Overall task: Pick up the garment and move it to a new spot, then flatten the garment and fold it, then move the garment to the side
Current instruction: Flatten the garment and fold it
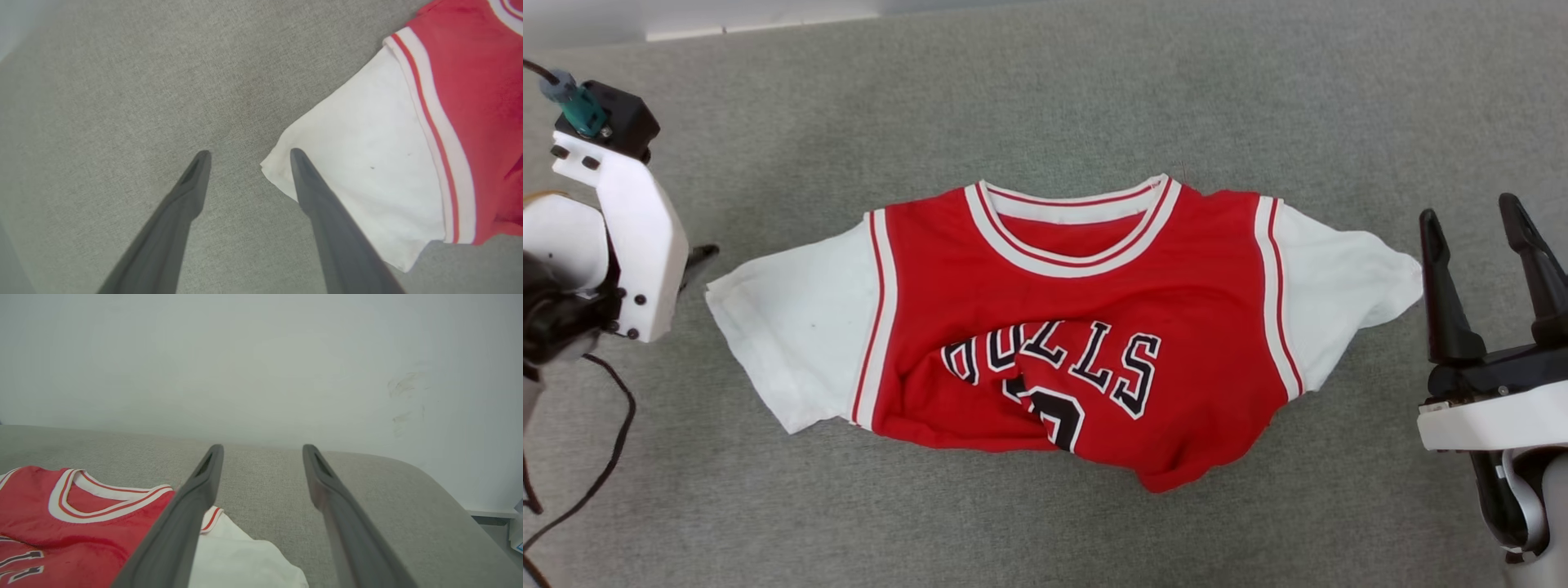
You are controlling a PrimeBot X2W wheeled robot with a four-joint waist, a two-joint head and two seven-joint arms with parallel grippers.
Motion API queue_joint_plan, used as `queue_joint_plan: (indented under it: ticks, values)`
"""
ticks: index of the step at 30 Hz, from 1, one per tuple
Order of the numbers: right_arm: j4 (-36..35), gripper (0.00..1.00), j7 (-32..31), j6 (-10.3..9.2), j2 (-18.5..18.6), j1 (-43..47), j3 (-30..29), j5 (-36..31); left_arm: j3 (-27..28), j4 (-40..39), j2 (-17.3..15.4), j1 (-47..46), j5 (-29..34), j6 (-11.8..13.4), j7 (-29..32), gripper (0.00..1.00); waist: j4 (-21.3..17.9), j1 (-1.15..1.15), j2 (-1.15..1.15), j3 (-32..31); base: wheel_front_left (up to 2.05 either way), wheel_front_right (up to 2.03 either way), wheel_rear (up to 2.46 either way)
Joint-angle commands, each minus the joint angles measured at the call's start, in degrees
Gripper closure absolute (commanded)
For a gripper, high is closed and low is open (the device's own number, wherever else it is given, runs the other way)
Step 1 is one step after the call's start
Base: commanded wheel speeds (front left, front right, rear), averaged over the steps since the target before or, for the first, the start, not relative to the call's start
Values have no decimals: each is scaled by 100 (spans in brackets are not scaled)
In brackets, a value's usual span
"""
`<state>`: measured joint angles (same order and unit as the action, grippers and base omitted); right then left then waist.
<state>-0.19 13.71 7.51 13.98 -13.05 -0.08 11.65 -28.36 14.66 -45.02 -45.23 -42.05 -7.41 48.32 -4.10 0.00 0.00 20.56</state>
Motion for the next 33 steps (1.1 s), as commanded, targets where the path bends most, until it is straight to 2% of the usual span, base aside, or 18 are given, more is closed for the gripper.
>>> queue_joint_plan:
  ticks: [1, 6, 17, 18, 19, 26, 29, 33]
  values:
    - [-59, 0, -38, -4, 6, -67, 33, -41, -114, -45, -109, -158, -211, 3, 194, 0, -75, 0, 0, 132, 0, 0, 0]
    - [-57, 0, -152, -4, 84, -203, 161, -6, -683, -89, -351, -393, -551, 2, 656, 0, -155, 0, 0, 385, 0, 0, 0]
    - [102, 0, -194, -4, 180, -475, 399, 77, -1723, 346, -258, -467, -813, 2, 739, 0, -273, 0, 0, 675, 0, 0, 0]
    - [123, 0, -194, -4, 199, -490, 388, 99, -1823, 343, -262, -505, -819, 2, 708, 86, -273, 0, 0, 672, 0, 0, 0]
    - [140, 0, -190, -4, 221, -517, 360, 113, -1899, 360, -261, -532, -858, 2, 694, 100, -267, 0, 0, 658, 0, 0, 0]
    - [69, 0, -338, -4, 558, -807, 228, 28, -2153, 259, -517, -882, -964, 1, 246, 100, -155, 0, 0, 333, 0, 0, 0]
    - [-25, 0, -687, -4, 921, -1044, 303, 27, -2267, 112, -602, -1017, -969, 1, 9, 100, -81, 0, 0, 145, 0, 0, 0]
    - [85, 0, -1567, -4, 1745, -1451, 784, 373, -2431, -107, -649, -1114, -979, 1, -249, 100, 45, 0, 0, -59, 0, 0, 0]
